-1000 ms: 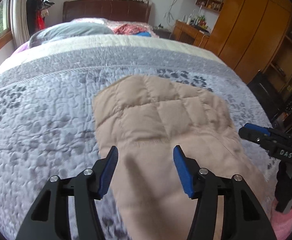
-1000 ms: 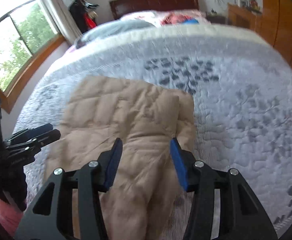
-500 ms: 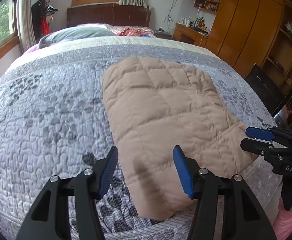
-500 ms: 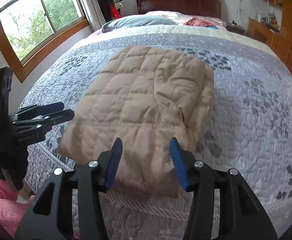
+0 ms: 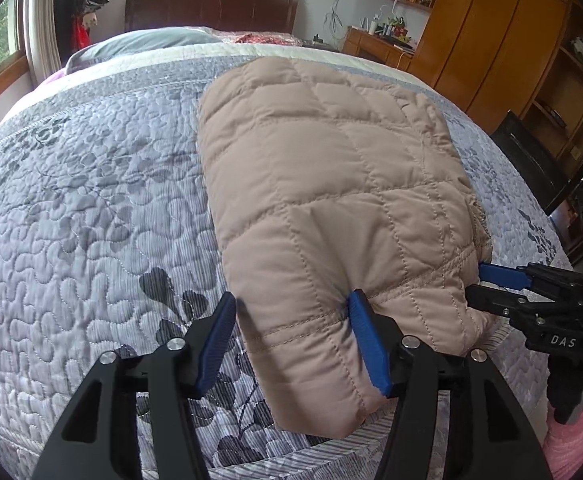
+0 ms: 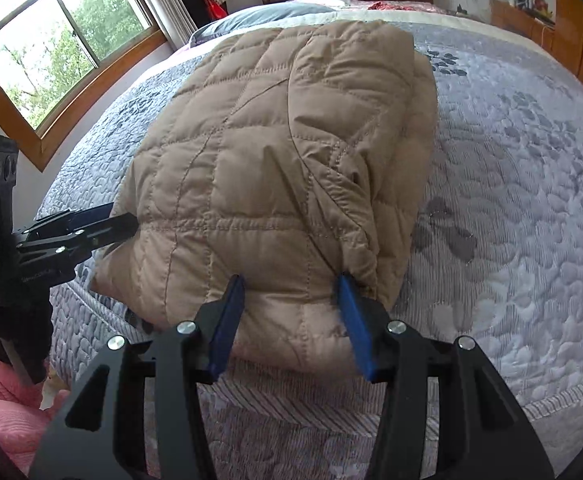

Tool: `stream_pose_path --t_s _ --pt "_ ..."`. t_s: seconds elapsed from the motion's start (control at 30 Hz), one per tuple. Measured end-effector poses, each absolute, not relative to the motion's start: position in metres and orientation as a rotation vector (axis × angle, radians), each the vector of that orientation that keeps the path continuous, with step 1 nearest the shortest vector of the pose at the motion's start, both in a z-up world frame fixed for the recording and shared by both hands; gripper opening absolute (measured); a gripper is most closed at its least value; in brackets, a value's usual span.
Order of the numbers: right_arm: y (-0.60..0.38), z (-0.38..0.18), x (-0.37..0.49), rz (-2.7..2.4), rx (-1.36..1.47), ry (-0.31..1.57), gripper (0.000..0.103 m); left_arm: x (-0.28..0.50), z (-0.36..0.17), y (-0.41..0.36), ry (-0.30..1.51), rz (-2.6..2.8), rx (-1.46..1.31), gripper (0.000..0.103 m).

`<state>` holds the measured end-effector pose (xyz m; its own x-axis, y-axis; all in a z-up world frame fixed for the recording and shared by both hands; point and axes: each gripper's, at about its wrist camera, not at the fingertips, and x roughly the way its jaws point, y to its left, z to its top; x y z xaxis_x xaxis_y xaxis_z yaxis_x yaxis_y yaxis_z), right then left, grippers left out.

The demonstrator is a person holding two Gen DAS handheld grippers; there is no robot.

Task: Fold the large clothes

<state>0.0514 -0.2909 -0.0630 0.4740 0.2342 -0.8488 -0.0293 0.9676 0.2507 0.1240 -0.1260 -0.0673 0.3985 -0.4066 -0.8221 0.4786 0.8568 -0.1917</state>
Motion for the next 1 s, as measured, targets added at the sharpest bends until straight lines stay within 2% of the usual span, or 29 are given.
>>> stream_pose_path --t_s 0.67,0.93,1.0 --pt "-0.288 -0.066 0.053 0.141 0.213 1.054 0.049 0.13 -0.078 -0.122 1.038 -0.593 0.043 0.063" --pt "-0.294 -0.022 0.041 0.169 0.231 0.96 0.061 0.126 -0.04 -0.104 0.977 -0.624 0.03 0.061" --pt "-0.305 -0.007 0.04 0.165 0.265 0.915 0.061 0.127 -0.032 -0.1 0.962 -0.625 0.018 0.061"
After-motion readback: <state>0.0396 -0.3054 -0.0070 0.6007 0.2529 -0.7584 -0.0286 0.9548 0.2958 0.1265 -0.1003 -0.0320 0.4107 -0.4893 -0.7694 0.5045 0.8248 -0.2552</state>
